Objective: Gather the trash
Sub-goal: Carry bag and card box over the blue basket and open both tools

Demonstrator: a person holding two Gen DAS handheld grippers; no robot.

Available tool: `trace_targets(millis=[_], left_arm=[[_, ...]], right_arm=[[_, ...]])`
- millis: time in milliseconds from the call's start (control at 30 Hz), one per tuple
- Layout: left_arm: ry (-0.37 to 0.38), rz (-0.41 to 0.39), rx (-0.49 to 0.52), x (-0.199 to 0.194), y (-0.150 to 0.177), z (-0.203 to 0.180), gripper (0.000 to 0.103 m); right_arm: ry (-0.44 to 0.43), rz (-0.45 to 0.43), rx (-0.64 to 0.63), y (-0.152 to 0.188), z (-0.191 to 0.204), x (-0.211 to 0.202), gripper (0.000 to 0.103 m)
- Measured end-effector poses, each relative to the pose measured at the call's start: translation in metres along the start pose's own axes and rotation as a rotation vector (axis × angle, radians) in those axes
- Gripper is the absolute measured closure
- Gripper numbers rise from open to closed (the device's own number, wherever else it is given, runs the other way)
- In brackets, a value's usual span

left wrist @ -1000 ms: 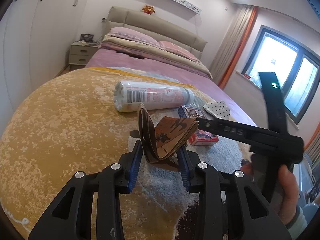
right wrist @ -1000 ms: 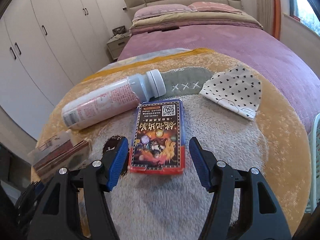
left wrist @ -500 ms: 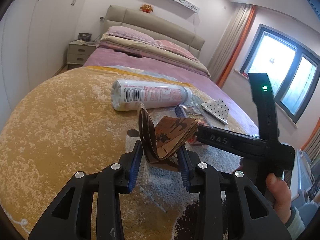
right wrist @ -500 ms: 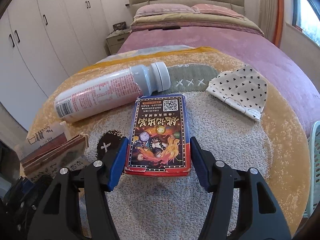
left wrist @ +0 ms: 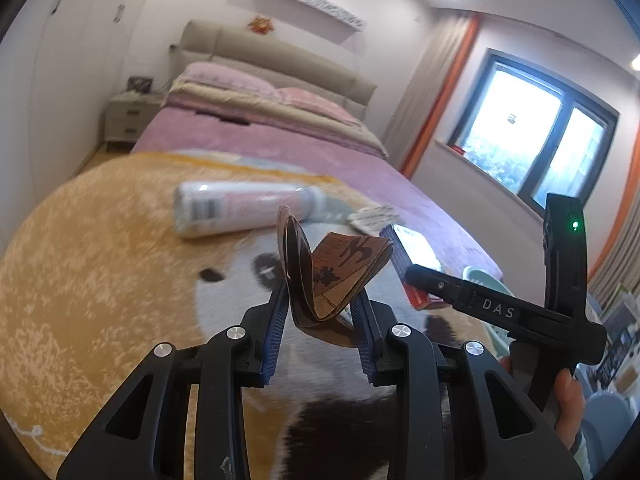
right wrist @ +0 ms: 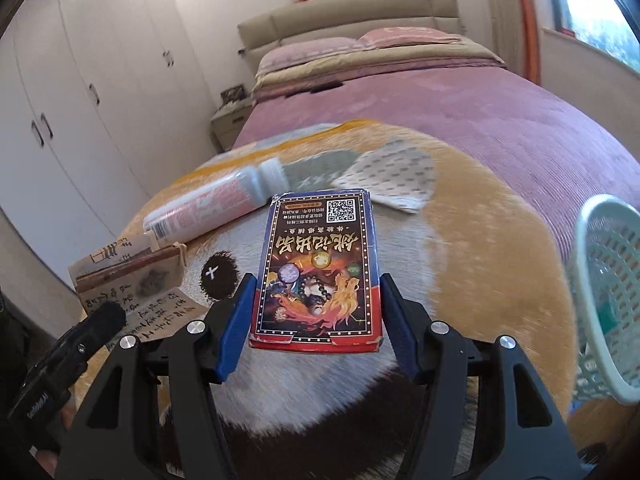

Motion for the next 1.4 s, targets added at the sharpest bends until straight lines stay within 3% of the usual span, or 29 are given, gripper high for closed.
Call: trace_targets(millis=[200,533,700,967,1400], left_arm=[[0.053,0.009,0.073,0.003,-0.001,-0.044,0.072],[0.136,0.056,0.231,0.044,0.005,-0.139,0.072],[0.178,0.100,0.314,0.078,0.016,-0.184,0.072],[0.252,0.195,0.339,0.133,0.022,-0.227,0.072],[0.338,0.337,0.425,0.214,0.047,-0.287,0.071]], right_arm=[[0.027,-0.072,0.087,0.001,-0.047,-0.045,0.045],[0.196,-0.138,0.141,0.014,-0.124,-0.086,0.045],[0.236,-0.122,0.210,0.023,-0.167,-0.085,0.045],[0.316,-0.088,0.314,0.042,-0.236,-0.085,0.045],[0.397,0.004,0.418,0.067,-0.295,-0.069,0.044]])
Point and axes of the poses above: each gripper's, at about its wrist camera, not at the fingertips, and x roughly the way its jaws point, z to its left, y to its underside, the point moved 3 cm from there along x, roughly the way its jaws point, and after that the axes turned 8 degrees about -x, right-handed, at the moved point
